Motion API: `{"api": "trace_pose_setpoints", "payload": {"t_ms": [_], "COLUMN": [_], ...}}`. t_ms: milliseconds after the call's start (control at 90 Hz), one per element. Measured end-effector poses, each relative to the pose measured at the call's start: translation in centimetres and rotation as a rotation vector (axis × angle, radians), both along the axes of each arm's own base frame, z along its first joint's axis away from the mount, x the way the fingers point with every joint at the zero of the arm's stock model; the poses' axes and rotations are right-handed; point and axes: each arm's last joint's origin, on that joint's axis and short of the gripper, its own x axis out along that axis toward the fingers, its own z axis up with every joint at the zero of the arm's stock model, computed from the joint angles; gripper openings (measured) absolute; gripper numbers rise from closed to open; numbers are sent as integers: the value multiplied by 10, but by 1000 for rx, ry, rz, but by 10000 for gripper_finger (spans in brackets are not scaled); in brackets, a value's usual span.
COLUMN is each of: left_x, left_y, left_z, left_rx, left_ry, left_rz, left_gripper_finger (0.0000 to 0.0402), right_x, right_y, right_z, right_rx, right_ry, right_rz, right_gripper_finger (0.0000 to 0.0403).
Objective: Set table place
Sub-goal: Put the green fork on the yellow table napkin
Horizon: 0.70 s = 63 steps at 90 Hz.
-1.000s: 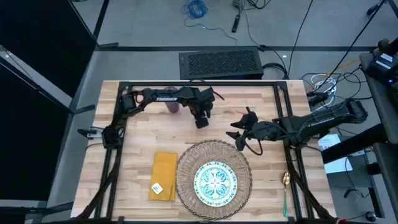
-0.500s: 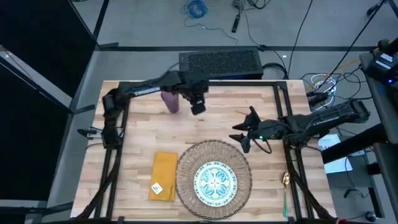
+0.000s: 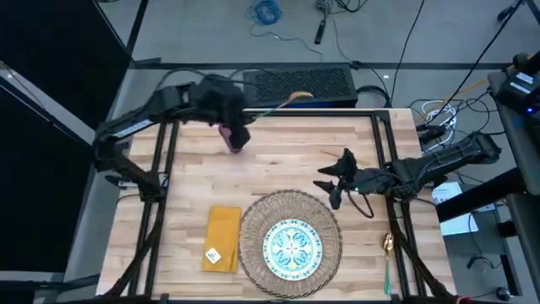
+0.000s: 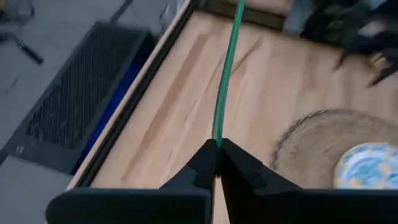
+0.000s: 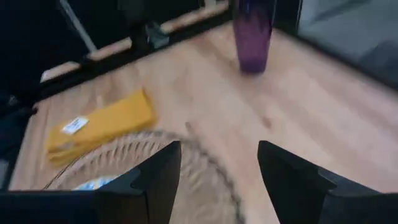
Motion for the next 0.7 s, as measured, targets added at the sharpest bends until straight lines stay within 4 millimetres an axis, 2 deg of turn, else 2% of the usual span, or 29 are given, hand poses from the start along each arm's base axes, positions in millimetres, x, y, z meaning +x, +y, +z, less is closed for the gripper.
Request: {"api": "trace_pose_setpoints", "payload": {"t_ms": [122, 256, 356, 533, 700], "left_x": [-25, -48, -57, -51, -40], "left_y": [-19, -38, -49, -69, -75], "left_z": [-2, -25, -44, -76, -103], "left_rx": [-21, -55, -85, -106, -63], "left_ry": [-137, -312, -445, -577, -568], "left_rz": [-30, -64, -108, -207, -220], "left_gripper_finger": [0, 0, 0, 0, 0], "right_x": [13, 31, 49, 71, 75], "right_y": [3, 1, -8, -39, -63], "right_z": [7, 11, 11, 11, 13], "right_rx": [-134, -266, -335, -312, -265], "right_ry": [-85, -161, -226, -388, -472], "right_rz": [-31, -63, -45, 24, 55], "right_gripper_finger": [205, 209, 209, 210, 210]}}
